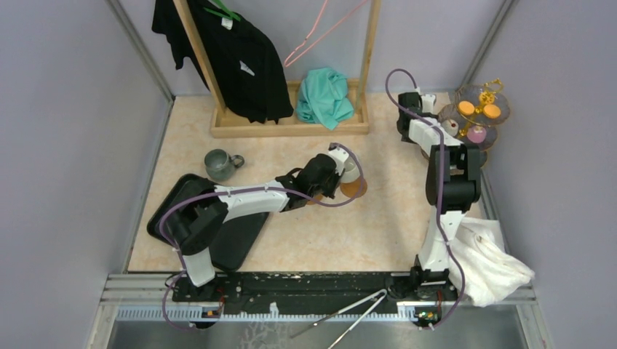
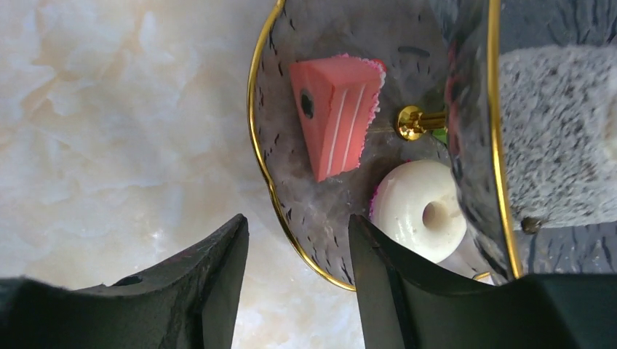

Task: Serve the afternoon tea
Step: Adjust the desert table at the center of the board.

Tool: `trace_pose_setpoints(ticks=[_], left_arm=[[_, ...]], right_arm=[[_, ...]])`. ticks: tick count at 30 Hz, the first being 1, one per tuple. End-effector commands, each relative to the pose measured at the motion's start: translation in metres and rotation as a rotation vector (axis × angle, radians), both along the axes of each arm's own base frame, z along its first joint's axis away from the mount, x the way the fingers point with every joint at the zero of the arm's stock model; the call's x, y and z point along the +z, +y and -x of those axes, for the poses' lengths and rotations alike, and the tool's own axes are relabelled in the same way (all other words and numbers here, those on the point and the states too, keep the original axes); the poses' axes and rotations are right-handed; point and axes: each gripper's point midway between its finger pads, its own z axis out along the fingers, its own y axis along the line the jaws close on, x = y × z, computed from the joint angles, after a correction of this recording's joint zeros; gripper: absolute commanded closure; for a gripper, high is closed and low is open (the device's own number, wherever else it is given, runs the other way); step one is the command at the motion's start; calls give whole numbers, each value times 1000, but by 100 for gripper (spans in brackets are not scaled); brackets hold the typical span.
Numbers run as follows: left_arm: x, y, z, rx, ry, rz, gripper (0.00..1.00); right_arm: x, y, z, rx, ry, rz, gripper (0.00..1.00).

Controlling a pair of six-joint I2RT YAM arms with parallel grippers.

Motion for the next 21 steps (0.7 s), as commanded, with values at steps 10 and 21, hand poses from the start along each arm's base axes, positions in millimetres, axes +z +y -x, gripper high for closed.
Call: trace_pose_setpoints(ticks=[10, 21], left_arm=[[48, -34, -14, -23, -89, 165, 100], [27, -35, -12, 11, -39, 135, 100]], right_arm=[[-20, -7, -13, 9, 24, -75, 57], [-26, 3, -8, 24, 25, -96, 85]])
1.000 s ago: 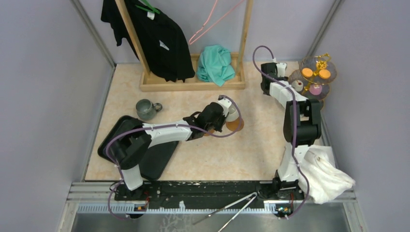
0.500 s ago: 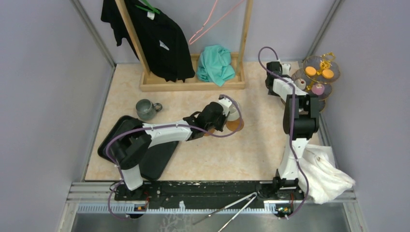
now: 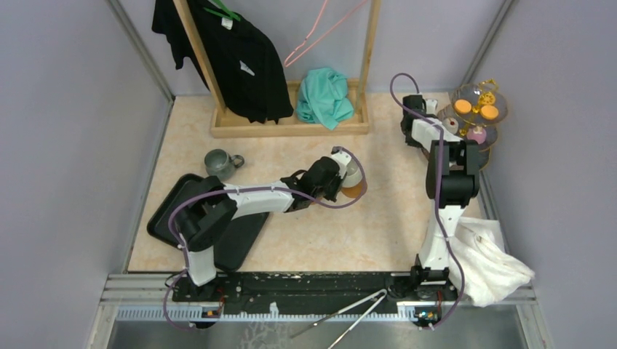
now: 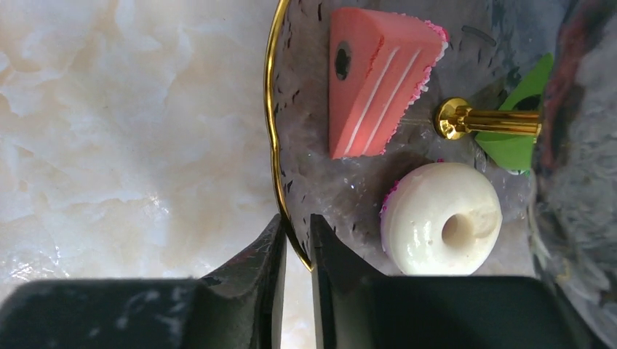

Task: Serve the afternoon tea
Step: Adjust the desert table at the center of the board.

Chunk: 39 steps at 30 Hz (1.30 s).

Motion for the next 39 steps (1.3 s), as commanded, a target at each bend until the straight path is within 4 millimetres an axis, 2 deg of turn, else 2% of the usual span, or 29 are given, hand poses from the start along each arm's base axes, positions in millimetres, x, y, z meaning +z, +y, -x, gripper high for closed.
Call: trace_pose_setpoints(ticks=[1, 3, 8, 17, 28, 39], left_arm=[[44, -28, -15, 24, -76, 132, 100], [41, -28, -15, 32, -71, 125, 100], [34, -28, -16, 53, -57, 114, 100], [23, -32, -9, 56, -28, 91, 100], [17, -37, 1, 46, -16, 74, 100], [14, -40, 5, 47, -9, 57, 100]], right_arm=[[8, 11, -6, 15, -45, -26, 87], [9, 15, -5, 23, -42, -24, 93], [9, 33, 0, 54, -37, -11, 96], [11, 72, 9, 114, -47, -22, 96], [24, 126, 9, 201, -65, -33, 96], [29, 152, 14, 233, -75, -53, 96]])
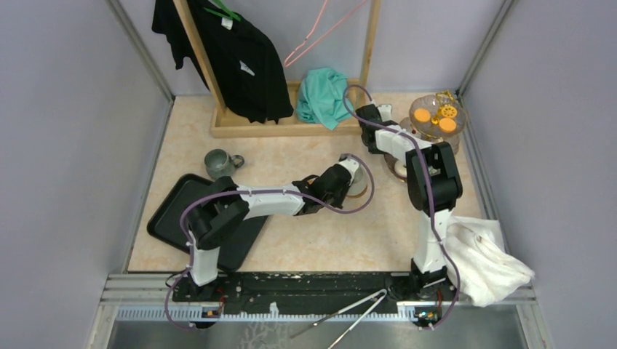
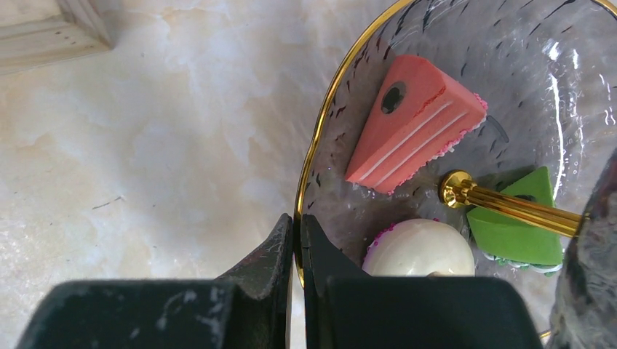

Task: Serve the afternoon tea
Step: Adjust the desert table at the center of the board, then place the cup on the coaster.

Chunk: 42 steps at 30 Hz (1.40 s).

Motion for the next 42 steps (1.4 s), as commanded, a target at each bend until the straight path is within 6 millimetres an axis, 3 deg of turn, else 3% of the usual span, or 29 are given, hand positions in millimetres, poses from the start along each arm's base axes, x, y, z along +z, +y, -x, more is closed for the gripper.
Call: trace_pose_setpoints(ticks=[1, 14, 33, 38, 42], left_arm=[[41, -26, -14, 19, -75, 109, 100], [39, -39, -12, 29, -65, 72, 100], [32, -31, -11, 111, -44, 14, 97], [30, -34, -8, 100, -39, 18, 85], [31, -35, -6, 96, -40, 20, 66]], right_arm=[[30, 25, -7, 14, -73, -82, 96], [31, 32, -3, 35, -67, -87, 95], [30, 34, 1, 62, -64, -93, 89], [28, 33, 2, 66, -59, -92, 87], [26, 33, 3, 68, -53, -91, 84]])
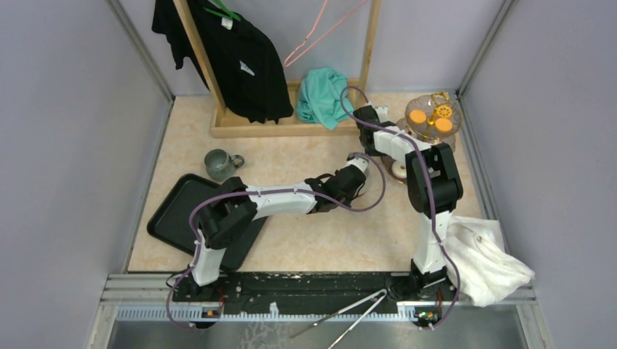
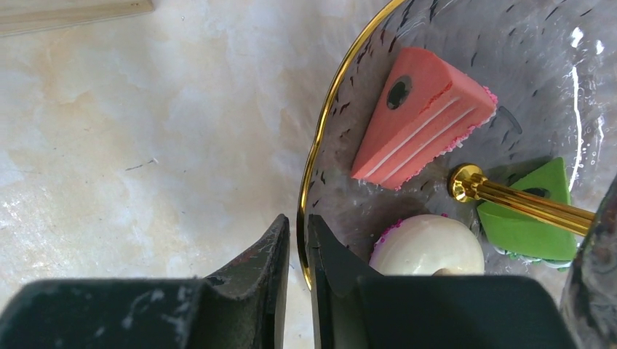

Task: Serve the afternoon tea
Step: Place the cup on the coaster.

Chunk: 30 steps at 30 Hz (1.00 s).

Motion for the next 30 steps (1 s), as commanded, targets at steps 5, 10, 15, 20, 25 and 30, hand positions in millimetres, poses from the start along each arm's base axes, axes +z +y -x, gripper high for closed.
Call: trace_pose_setpoints(ticks=[5, 10, 15, 20, 25, 30], left_arm=[[31, -20, -8, 18, -63, 92, 55], [31, -18, -8, 27, -62, 91, 49], [32, -14, -8, 39, -67, 88, 44], [39, -11, -7, 46, -76, 96, 41], [44, -9, -7, 51, -85, 98, 40], [40, -6, -8, 58, -88, 83, 43]], right_arm=[[26, 16, -6, 29, -75, -53, 79], [28, 16, -6, 30, -77, -50, 75], [30, 16, -6, 33, -81, -51, 72], [36, 16, -7, 34, -94, -54, 70], [41, 17, -8, 34, -101, -54, 69], [47, 19, -7, 40, -112, -50, 68]])
